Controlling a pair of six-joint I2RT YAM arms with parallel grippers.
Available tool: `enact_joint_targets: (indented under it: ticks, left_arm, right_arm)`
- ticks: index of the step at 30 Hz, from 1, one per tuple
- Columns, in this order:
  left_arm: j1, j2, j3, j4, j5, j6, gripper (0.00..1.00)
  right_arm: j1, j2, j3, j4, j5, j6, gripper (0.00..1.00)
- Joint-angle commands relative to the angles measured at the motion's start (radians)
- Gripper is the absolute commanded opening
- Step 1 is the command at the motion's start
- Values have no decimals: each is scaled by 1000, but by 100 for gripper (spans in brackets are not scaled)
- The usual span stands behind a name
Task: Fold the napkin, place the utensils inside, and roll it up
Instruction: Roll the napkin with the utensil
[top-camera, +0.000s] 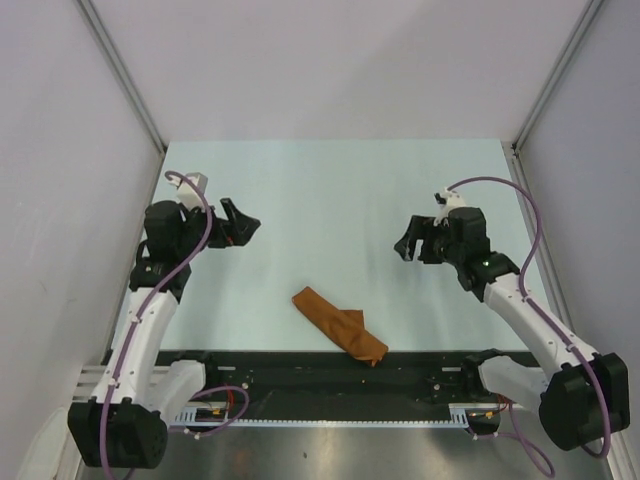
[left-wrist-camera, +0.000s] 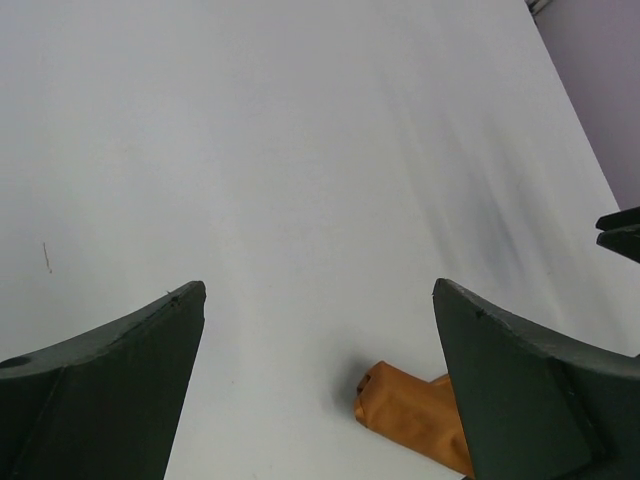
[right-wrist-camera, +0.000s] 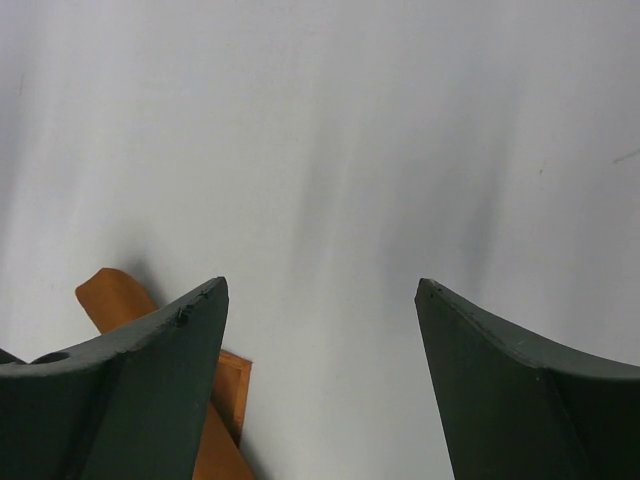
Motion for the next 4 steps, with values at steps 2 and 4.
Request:
enact_joint_targets:
  ticks: [2, 4]
  left_arm:
    - [7, -36, -35, 52, 3, 27, 100]
    - [7, -34, -32, 51, -10, 30, 100]
  right_arm:
    - [-7, -31, -17, 15, 45, -8, 81]
    - [-5, -45, -28, 24, 60, -15, 81]
